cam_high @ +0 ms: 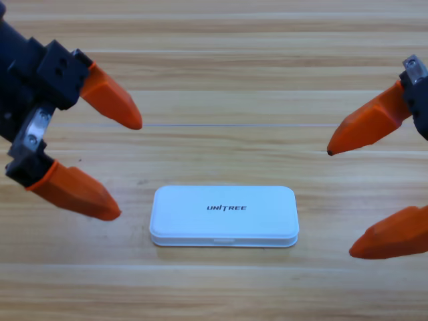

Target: Clean up eraser and pencils

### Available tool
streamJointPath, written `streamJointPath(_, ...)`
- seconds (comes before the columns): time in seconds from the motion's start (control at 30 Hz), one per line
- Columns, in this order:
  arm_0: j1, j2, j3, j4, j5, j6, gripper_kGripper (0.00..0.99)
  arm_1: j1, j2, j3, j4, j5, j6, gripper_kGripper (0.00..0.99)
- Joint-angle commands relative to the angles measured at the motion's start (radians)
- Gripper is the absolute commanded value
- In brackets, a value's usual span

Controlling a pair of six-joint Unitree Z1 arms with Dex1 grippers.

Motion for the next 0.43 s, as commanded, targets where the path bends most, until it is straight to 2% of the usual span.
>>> streamJointPath(0.03,-0.016,-0.025,0.025,-0.041,0.043,-0.041,0.99,0.014,0.034,0.037,-0.02,0.003,0.009,0.986)
streamJointPath(0.13,-0.016,-0.045,0.036,-0.076,0.073,-0.073,0.99,0.014,0.034,0.037,-0.022,0.003,0.009,0.986)
streamJointPath(0.3,-0.014,-0.063,0.088,-0.15,0.188,-0.105,0.99,0.014,0.034,0.037,-0.022,0.003,0.009,0.986)
streamJointPath(0.43,0.053,-0.083,0.156,-0.238,0.222,-0.111,0.99,0.016,0.034,0.037,-0.022,0.003,0.009,0.986)
